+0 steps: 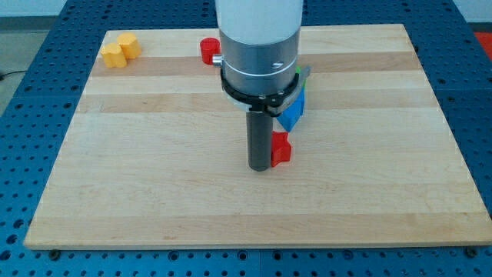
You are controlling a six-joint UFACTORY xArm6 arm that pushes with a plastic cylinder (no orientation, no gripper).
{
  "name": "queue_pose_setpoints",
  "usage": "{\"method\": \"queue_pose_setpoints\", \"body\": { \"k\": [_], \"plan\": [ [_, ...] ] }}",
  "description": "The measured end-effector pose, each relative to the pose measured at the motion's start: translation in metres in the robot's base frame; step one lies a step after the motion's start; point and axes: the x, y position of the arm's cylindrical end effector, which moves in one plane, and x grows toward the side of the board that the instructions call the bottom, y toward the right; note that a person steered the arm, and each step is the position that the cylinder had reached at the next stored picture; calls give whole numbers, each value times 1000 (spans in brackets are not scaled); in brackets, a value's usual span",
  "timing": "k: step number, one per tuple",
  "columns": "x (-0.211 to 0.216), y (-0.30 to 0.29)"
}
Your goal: Slide the red circle below the red star
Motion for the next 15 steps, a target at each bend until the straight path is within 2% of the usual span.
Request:
{"method": "queue_pose_setpoints", "body": {
  "k": [1,2,3,4,5,6,7,8,10,12,14,15],
  "plan": [
    [-12,30],
    [-6,35],
    [22,-15],
    [-15,-74],
    [-91,-60],
    [-182,-8],
    [-252,-4],
    [-265,-88],
    [-253,-150],
    [-207,-195],
    [-143,-174],
    [-137,-143]
  ]
}}
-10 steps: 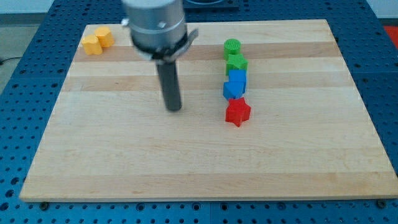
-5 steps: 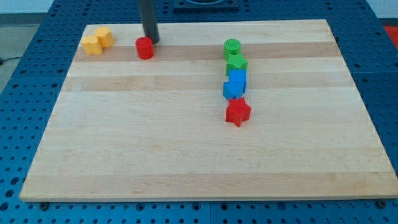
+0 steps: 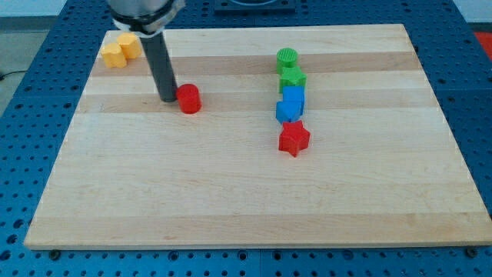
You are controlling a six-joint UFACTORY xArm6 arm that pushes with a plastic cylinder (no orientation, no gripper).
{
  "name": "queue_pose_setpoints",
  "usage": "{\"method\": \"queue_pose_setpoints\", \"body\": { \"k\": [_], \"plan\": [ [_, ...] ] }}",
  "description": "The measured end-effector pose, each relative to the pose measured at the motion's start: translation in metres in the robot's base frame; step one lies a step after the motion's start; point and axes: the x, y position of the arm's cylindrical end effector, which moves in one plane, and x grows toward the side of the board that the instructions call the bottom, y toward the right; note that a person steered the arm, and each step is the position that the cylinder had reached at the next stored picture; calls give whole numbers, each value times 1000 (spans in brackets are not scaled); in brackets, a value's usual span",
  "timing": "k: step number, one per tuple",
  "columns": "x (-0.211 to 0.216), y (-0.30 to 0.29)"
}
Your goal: Slide the red circle below the red star
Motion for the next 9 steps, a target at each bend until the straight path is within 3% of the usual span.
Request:
{"method": "queue_pose_setpoints", "body": {
  "k": [1,2,6,8,9],
  "plan": [
    [2,17],
    [38,33],
    [-1,59],
    [74,78],
    [53,84]
  ]
}}
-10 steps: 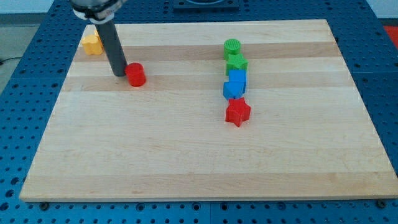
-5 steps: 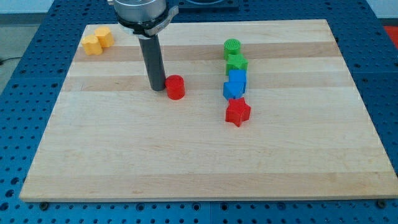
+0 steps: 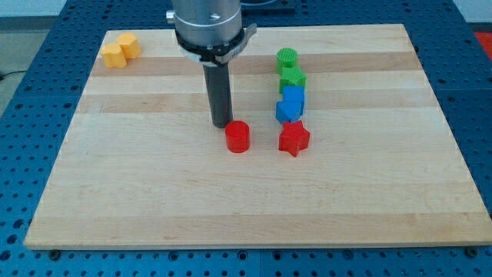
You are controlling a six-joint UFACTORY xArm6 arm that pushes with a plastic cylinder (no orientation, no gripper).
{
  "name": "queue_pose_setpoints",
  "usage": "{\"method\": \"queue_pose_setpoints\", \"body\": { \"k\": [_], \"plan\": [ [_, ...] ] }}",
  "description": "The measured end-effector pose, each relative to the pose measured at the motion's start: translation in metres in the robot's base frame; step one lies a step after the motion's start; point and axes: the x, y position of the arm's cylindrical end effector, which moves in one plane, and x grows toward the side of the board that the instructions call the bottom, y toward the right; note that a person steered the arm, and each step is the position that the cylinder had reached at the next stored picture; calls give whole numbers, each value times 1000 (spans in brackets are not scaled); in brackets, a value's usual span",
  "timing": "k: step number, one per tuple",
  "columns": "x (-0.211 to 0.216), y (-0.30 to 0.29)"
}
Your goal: Slide the red circle below the red star
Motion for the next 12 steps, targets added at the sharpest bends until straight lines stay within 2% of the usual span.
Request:
{"method": "queue_pose_setpoints", "body": {
  "k": [1,2,3,4,5,7,8,9,12],
  "plan": [
    [21,26],
    [65,26],
    [68,30],
    [84,-7],
    [137,-7],
    [132,71],
    [143,27],
    [134,-19],
    [96,43]
  ]
}}
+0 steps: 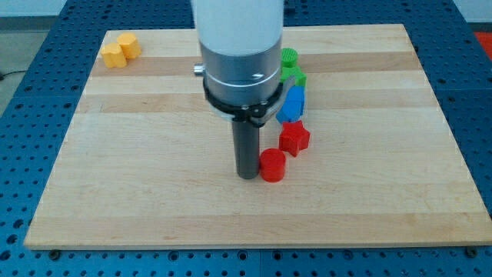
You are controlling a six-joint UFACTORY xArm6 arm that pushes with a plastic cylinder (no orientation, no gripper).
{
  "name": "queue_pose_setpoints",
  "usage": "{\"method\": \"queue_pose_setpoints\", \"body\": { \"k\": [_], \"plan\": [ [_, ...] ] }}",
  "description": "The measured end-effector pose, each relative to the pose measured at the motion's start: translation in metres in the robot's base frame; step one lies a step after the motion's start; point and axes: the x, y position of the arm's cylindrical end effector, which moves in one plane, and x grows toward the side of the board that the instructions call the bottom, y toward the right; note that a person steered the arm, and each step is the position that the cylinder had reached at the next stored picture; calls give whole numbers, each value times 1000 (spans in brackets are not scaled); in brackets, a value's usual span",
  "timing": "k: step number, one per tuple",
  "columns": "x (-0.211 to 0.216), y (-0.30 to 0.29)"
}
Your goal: Slide the red circle below the red star
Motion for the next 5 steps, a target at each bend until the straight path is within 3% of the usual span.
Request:
{"method": "queue_pose_setpoints", "body": {
  "k": [4,5],
  "plan": [
    [6,30],
    [6,-7]
  ]
}}
